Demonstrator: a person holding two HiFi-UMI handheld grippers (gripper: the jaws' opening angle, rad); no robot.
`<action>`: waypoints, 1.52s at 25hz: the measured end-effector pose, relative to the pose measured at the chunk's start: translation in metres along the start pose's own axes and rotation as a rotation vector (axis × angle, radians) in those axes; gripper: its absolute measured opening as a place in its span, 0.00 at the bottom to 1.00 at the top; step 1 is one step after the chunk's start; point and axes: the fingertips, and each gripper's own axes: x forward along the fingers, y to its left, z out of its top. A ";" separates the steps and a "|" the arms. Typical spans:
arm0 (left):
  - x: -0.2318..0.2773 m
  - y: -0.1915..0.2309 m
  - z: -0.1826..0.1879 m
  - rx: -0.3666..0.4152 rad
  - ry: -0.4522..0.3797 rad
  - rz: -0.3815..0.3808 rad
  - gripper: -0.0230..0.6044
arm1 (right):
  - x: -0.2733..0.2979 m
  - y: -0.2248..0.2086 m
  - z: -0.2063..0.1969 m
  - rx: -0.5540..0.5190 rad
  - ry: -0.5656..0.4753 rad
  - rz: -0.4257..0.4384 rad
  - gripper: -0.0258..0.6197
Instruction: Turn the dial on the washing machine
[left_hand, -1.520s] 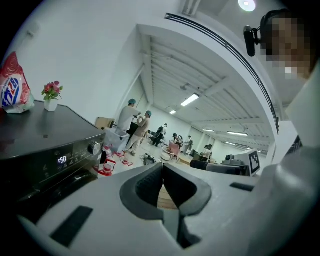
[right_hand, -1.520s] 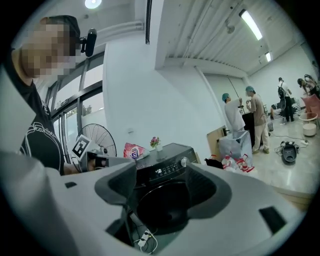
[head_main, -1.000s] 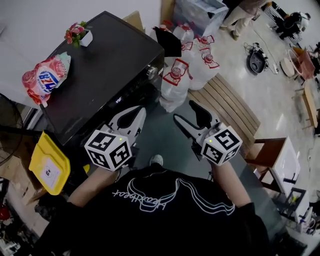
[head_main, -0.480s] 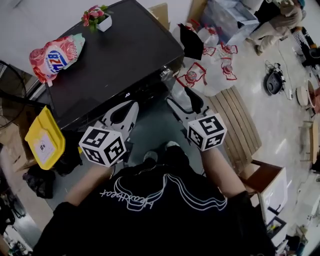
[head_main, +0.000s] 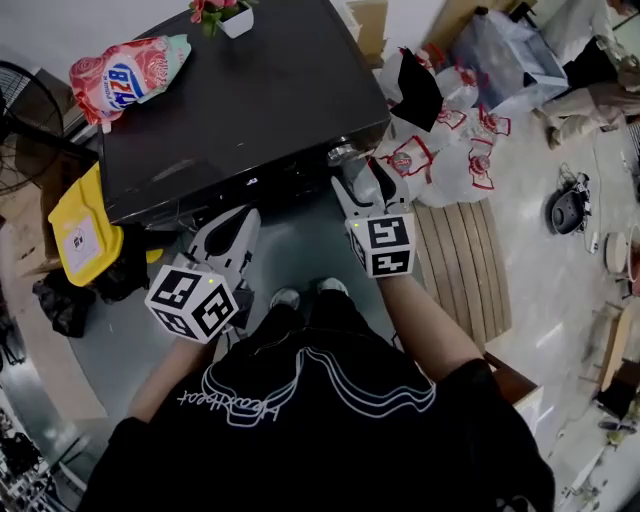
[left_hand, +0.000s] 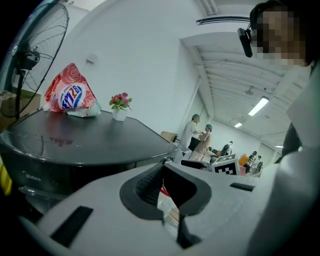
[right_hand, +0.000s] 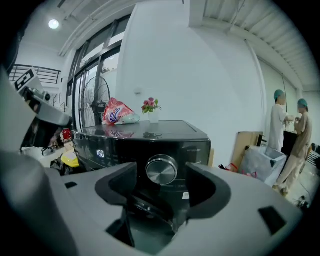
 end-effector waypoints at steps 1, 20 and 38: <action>-0.001 0.002 -0.002 -0.005 -0.005 0.015 0.05 | 0.007 0.000 -0.003 -0.009 0.008 0.007 0.50; -0.033 0.014 -0.042 -0.087 -0.084 0.245 0.05 | 0.050 -0.001 -0.015 -0.022 -0.010 0.007 0.48; -0.032 0.005 -0.051 -0.146 -0.162 0.298 0.05 | 0.050 -0.006 -0.017 0.242 -0.003 0.116 0.47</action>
